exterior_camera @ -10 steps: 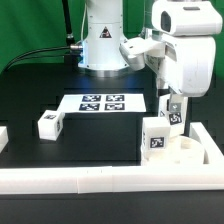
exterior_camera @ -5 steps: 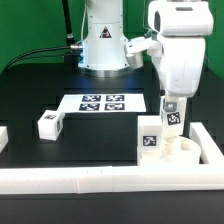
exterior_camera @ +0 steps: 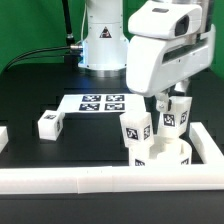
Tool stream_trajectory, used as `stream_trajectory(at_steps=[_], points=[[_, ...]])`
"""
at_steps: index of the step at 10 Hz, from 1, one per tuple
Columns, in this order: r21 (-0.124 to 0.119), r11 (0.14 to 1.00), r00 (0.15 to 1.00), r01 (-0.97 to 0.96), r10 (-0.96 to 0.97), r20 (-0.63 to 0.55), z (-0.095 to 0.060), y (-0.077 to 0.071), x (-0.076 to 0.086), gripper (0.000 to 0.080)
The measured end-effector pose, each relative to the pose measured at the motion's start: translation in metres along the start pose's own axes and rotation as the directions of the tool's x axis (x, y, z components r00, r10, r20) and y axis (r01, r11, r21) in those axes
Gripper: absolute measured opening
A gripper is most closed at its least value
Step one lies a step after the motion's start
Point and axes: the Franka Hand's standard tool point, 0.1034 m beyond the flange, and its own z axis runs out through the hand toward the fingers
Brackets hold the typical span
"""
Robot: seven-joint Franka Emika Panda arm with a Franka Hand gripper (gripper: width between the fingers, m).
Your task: Assemble stool
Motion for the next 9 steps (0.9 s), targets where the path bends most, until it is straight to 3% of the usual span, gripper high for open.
stream_trajectory(at_steps=[9], points=[[0.0, 1.0, 1.0, 0.0, 0.0, 0.0, 0.0, 0.0, 0.0, 0.0335]])
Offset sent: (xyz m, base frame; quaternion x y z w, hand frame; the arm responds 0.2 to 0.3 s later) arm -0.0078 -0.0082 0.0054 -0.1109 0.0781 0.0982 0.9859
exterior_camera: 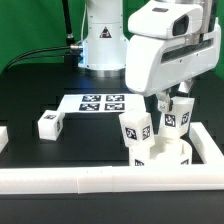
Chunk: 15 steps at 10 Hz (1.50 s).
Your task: Assemble stool
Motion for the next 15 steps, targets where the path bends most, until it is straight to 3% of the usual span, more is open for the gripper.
stream_trajectory(at_steps=[2, 4, 6, 8, 11, 12, 13, 15], points=[[0.005, 0.998, 0.998, -0.06, 0.06, -0.006, -0.001, 0.001, 0.001, 0.0335], [0.021, 0.958, 0.958, -0.286, 0.286, 0.008, -0.001, 0.0, 0.005, 0.0335], [0.045, 0.866, 0.867, -0.498, 0.498, 0.001, -0.001, 0.003, 0.012, 0.0337], [0.034, 0.811, 0.809, -0.584, 0.585, -0.055, -0.001, -0.003, 0.022, 0.0337], [0.062, 0.688, 0.686, -0.723, 0.726, -0.045, -0.002, -0.005, 0.024, 0.0337], [0.081, 0.623, 0.623, -0.778, 0.782, -0.037, -0.002, -0.006, 0.024, 0.0337], [0.129, 0.513, 0.515, -0.849, 0.857, -0.021, -0.001, -0.003, 0.021, 0.0337], [0.181, 0.26, 0.269, -0.949, 0.963, 0.028, 0.0, -0.002, 0.022, 0.0337]])
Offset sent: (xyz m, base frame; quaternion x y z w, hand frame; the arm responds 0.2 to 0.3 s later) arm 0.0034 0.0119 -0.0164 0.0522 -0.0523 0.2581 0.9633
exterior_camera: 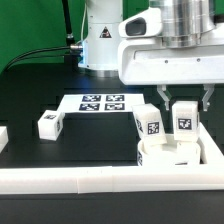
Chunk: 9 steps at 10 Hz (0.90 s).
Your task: Assemble stool
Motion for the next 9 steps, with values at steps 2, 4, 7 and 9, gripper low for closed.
stream_trajectory(at_steps=[2, 4, 7, 9], points=[[0.011, 0.971, 0.971, -0.24, 0.24, 0.013, 0.001, -0.004, -0.002, 0.0337], [-0.002, 0.901, 0.9, -0.434, 0.434, 0.026, 0.001, -0.005, -0.005, 0.0337], [-0.038, 0.754, 0.754, -0.655, 0.656, 0.033, 0.002, -0.009, -0.01, 0.0337], [-0.042, 0.682, 0.682, -0.73, 0.731, 0.026, 0.002, -0.01, -0.012, 0.0337]])
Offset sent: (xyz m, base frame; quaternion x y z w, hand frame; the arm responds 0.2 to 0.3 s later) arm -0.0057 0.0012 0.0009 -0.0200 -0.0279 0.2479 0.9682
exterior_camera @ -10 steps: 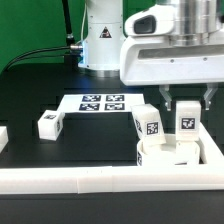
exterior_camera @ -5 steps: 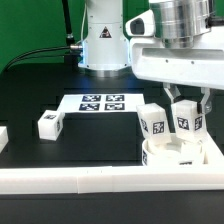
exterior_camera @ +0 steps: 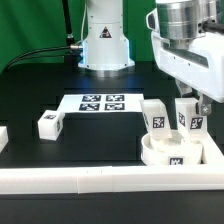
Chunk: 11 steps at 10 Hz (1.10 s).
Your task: Assemble stool
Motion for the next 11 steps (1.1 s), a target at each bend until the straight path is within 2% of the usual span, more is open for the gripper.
stream_trajectory(at_steps=[1, 2, 3, 4, 5, 7, 9, 10, 11], points=[[-0.001, 1.0, 1.0, -0.024, 0.024, 0.002, 0.0, 0.0, 0.0, 0.0337], [-0.001, 1.0, 1.0, -0.022, 0.022, 0.002, 0.0, 0.0, 0.0, 0.0389], [0.002, 1.0, 1.0, 0.0, 0.0, 0.004, -0.002, -0.001, -0.001, 0.0389], [0.019, 1.0, 1.0, 0.014, -0.014, 0.009, -0.011, -0.003, -0.003, 0.0525], [0.031, 0.999, 1.0, 0.02, -0.02, 0.009, -0.017, -0.001, -0.009, 0.0623], [0.049, 0.997, 0.998, 0.053, -0.054, 0.015, -0.031, -0.002, -0.019, 0.0641], [0.047, 0.986, 0.987, 0.16, -0.16, 0.009, -0.029, -0.001, -0.019, 0.0648], [0.037, 0.963, 0.964, 0.266, -0.267, 0.008, -0.029, -0.001, -0.02, 0.0649], [0.013, 0.917, 0.917, 0.399, -0.399, 0.009, -0.03, 0.0, -0.021, 0.0649]])
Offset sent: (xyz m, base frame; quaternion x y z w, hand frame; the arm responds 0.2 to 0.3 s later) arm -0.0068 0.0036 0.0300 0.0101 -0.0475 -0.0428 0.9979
